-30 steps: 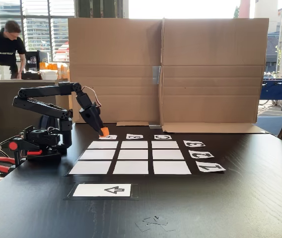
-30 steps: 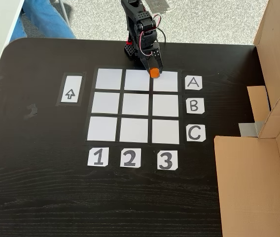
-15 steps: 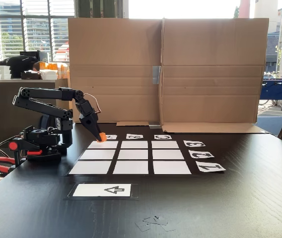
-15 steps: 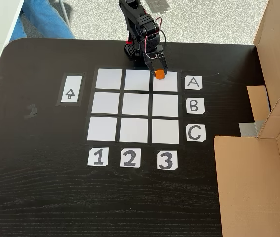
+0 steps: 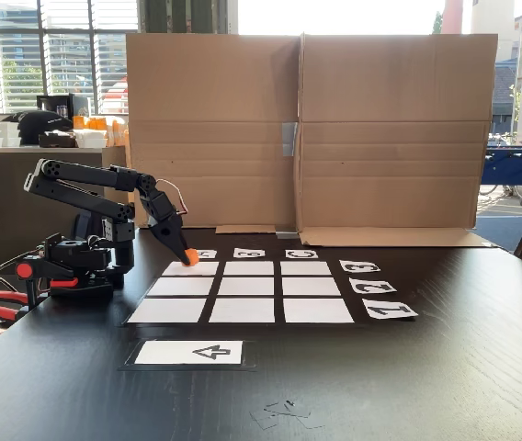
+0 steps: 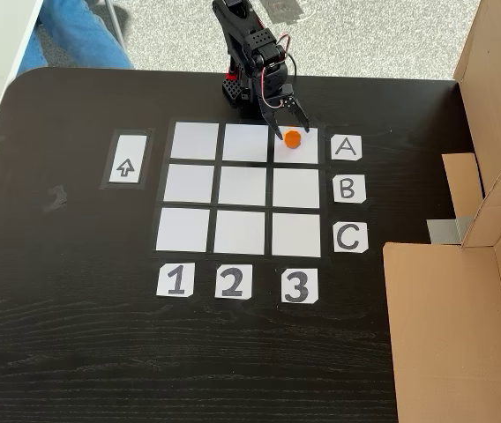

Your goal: Pick up the round, orange token and place it in the grid on square A3.

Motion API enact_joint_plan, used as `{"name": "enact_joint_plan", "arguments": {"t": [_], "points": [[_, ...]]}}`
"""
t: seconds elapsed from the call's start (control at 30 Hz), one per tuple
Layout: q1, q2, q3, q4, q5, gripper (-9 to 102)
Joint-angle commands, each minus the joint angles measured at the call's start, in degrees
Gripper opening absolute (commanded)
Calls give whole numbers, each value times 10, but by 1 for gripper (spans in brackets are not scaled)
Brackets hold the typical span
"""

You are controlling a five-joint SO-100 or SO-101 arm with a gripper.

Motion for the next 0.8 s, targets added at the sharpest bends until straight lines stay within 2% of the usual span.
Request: {"name": "enact_joint_plan", "arguments": {"t": [0.0,0.1,0.4,0.57,0.77], "points": [[2,12,3,-1,0,46],[9,19,4,3,0,53],[97,99,-11,7,32,58],[138,182,-27,16,74,58],[193,230,-105,20,177,58]]}}
